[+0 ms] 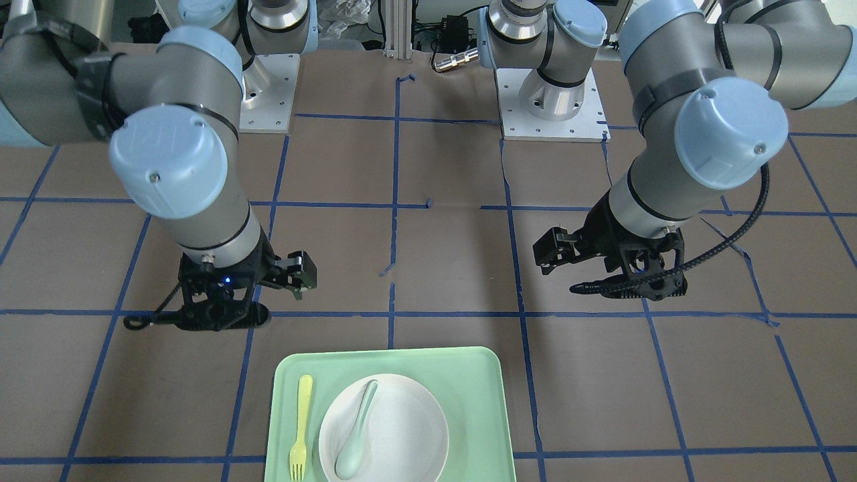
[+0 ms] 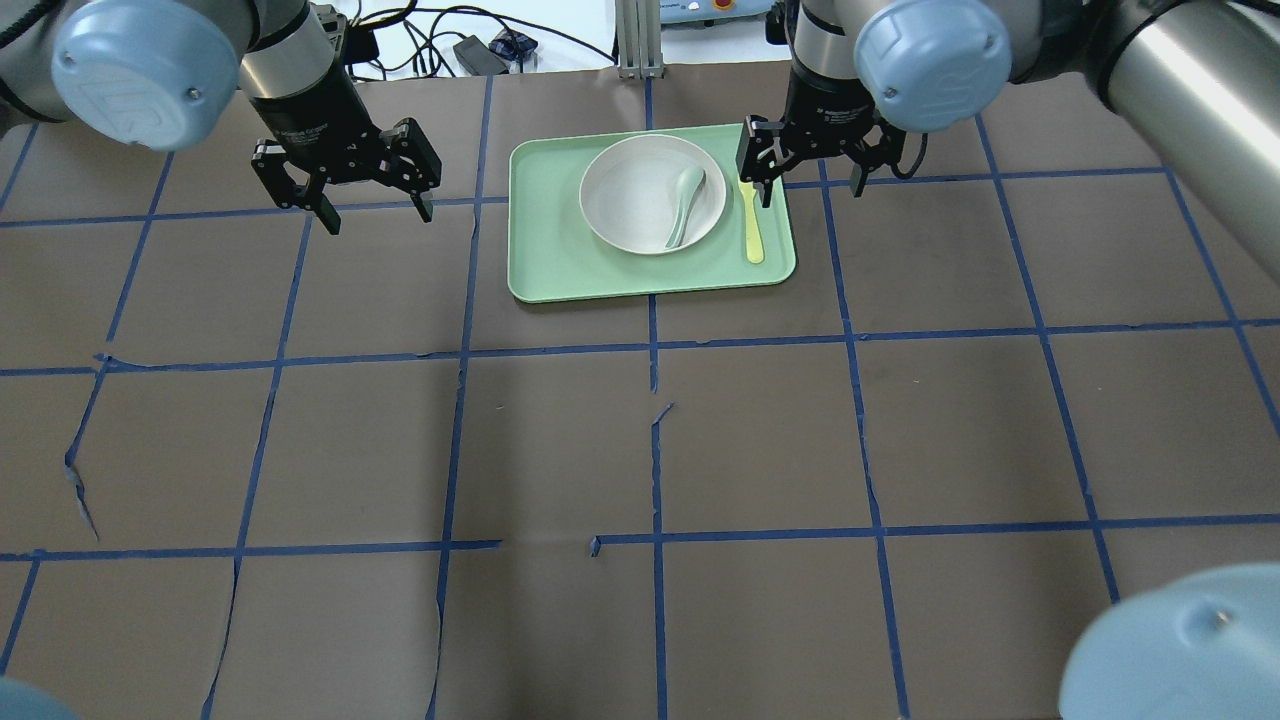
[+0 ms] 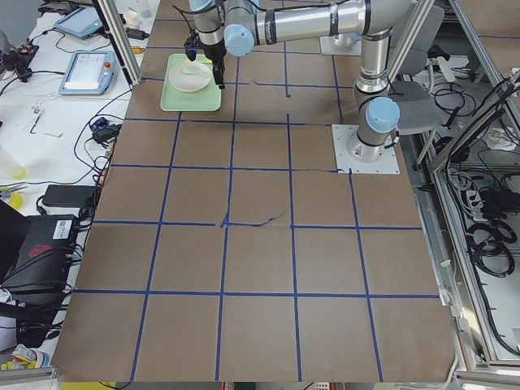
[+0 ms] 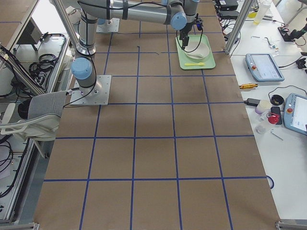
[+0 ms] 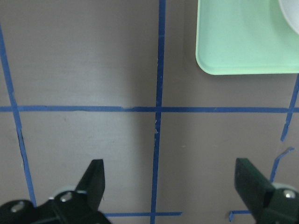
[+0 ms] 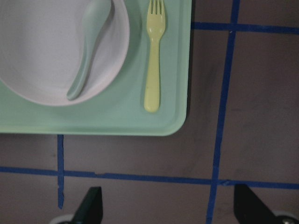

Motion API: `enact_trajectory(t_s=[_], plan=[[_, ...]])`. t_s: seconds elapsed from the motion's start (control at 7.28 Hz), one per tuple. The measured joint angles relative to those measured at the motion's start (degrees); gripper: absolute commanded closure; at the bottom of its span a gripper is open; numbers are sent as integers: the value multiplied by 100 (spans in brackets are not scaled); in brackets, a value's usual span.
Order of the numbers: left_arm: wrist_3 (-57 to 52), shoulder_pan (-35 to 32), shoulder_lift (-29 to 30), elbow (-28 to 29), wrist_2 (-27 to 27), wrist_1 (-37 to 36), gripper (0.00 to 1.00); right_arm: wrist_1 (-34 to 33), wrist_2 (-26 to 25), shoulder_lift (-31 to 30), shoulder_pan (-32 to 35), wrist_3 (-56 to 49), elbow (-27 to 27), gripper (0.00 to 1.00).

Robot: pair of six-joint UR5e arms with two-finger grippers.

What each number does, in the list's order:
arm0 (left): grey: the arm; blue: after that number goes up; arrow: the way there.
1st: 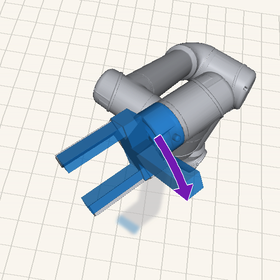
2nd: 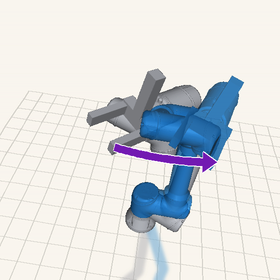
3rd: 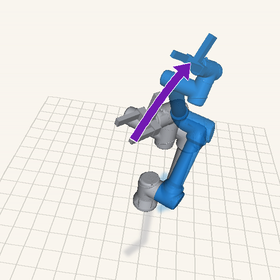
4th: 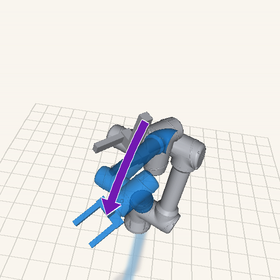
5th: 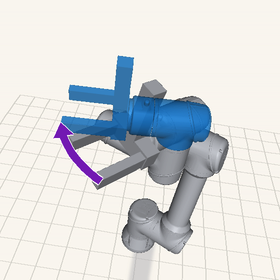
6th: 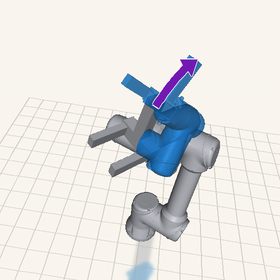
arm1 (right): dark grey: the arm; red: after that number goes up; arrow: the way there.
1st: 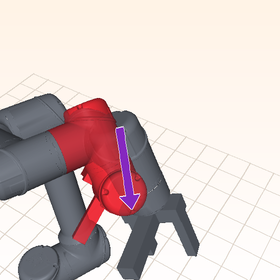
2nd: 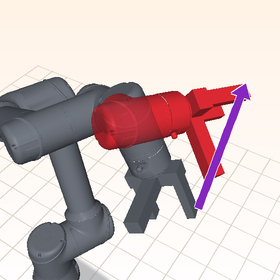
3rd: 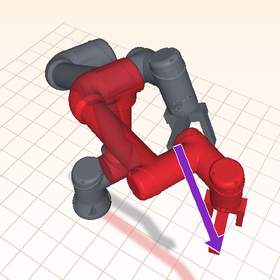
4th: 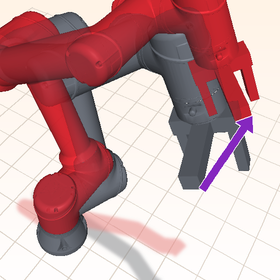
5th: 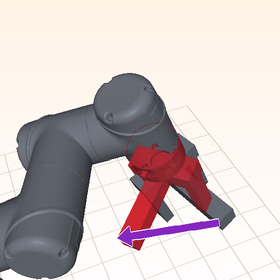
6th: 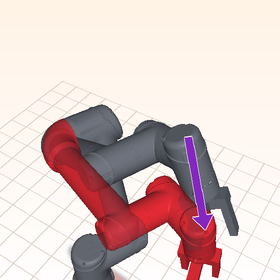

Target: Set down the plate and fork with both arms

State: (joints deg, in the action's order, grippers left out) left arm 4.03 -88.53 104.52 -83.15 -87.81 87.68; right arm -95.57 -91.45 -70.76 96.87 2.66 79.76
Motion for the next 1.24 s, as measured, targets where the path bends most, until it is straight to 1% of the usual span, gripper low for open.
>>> enact_trajectory(t_s=[0.14,0.27,0.41,0.82,1.24], plan=[[239,-107,-146,-62,-13,40,1,494,-89,-356,2,-38,25,0],[398,-186,-280,-190,-13,30,0,840,-120,-589,3,-86,36,0],[475,-227,-412,-335,-25,13,0,1006,-120,-715,5,-113,39,0],[449,-251,-736,-536,-151,175,0,1118,73,-911,32,-112,47,0],[387,-253,-918,-507,-297,592,0,1050,143,-900,21,-111,55,0]])
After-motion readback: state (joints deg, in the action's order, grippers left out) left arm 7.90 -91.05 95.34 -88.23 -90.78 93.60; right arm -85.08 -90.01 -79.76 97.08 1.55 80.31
